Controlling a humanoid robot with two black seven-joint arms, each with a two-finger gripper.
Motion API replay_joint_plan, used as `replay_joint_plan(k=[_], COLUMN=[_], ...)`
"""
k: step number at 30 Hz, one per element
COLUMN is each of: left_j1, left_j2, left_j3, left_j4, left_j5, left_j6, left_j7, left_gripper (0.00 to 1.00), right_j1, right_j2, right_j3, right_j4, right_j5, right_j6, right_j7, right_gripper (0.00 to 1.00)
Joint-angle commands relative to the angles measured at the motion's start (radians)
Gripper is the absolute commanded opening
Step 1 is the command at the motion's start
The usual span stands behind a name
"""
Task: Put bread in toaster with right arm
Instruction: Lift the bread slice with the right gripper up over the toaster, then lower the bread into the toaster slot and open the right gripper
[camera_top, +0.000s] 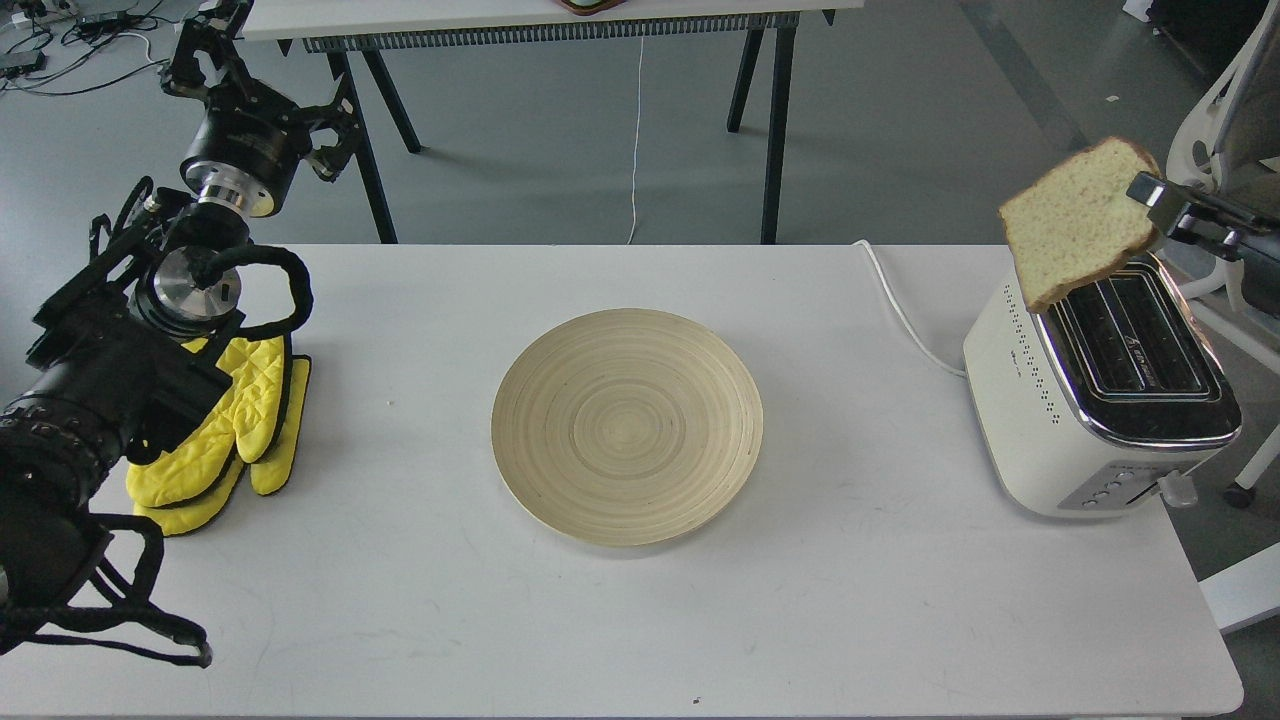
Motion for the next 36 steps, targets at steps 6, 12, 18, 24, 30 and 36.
replay_joint_plan(k=[6, 12, 18, 24, 30, 36], left_j1=[0.0, 0.0, 0.0, 0.0, 0.0, 0.0], left_j2=[-0.002, -0.002, -0.002, -0.002, -0.002, -0.002], left_j3=[0.0, 0.0, 0.0, 0.0, 0.0, 0.0], left_j4=[0.0, 0.0, 0.0, 0.0, 0.0, 0.0], left_j5=[0.0, 0.0, 0.0, 0.0, 0.0, 0.0], left_j6=[0.0, 0.0, 0.0, 0.0, 0.0, 0.0], left_j7=[0.0, 0.0, 0.0, 0.0, 0.0, -0.001], left_gripper=[1.0, 1.0, 1.0, 1.0, 1.0, 1.0], right_j1=[-0.016, -0.027, -0.066, -0.1, -0.116, -0.114], right_j2=[-0.096, -0.114, -0.114, -0.099, -0.03, 0.036], right_j3=[-0.016, -0.015, -0.016, -0.016, -0.01, 0.02], right_j4=[0.017, 0.033, 0.033, 0.027, 0.022, 0.024], right_j5=[0.038, 0.043, 0.041, 0.041, 0.043, 0.082], right_j6=[0.02, 0.067, 0.068, 0.067, 0.047, 0.007], right_j7=[0.0, -0.003, -0.004, -0.004, -0.004, 0.003], right_gripper=[0.1, 0.1, 0.1, 0.11, 0.5, 0.97])
